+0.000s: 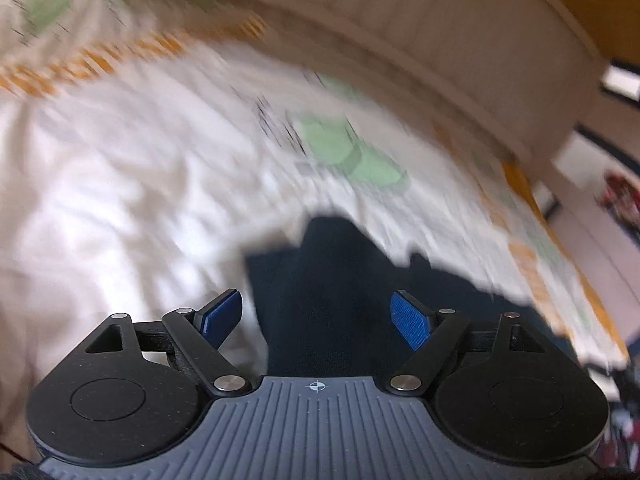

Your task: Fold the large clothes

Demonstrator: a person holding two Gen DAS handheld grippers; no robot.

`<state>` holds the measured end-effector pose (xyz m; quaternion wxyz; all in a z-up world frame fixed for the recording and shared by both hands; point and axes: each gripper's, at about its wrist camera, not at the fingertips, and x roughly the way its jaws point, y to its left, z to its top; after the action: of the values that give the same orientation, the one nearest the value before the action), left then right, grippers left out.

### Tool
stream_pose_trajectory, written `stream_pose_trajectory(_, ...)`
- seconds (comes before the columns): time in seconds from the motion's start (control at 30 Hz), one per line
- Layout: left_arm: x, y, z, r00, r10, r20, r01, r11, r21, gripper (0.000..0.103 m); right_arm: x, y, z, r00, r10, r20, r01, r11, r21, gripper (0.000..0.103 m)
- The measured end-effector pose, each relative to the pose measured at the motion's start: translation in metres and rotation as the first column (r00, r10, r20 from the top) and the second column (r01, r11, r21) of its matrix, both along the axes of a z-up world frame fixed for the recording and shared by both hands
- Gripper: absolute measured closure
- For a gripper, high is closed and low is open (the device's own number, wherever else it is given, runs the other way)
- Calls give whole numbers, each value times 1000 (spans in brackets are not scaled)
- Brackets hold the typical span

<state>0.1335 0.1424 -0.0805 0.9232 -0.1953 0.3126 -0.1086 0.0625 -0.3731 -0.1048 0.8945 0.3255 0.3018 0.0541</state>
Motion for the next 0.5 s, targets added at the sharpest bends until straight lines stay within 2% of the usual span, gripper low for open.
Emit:
stream_pose_trajectory(0.07, -4, 7, 12, 997, 65, 39, -65, 998, 3, 22, 0, 1, 1, 1000, 0, 1, 0, 1000, -7, 9)
stream_pose_trajectory(0.13, -9, 6, 27, 993, 91, 73, -94, 995, 39, 22, 0, 2, 1, 1000, -1, 2, 1, 1000, -9, 9)
stream_pose_trajectory(0.37, -40, -41, 77, 986, 20, 166, -46, 987, 154, 22, 0, 1, 0, 1000, -9, 2, 9, 1000, 8, 9)
stream_pose_trajectory(0.5, -56, -75, 86, 985, 29, 173, -64, 979, 196, 22, -1, -2, -1, 1000, -14, 1, 14, 1000, 24, 9)
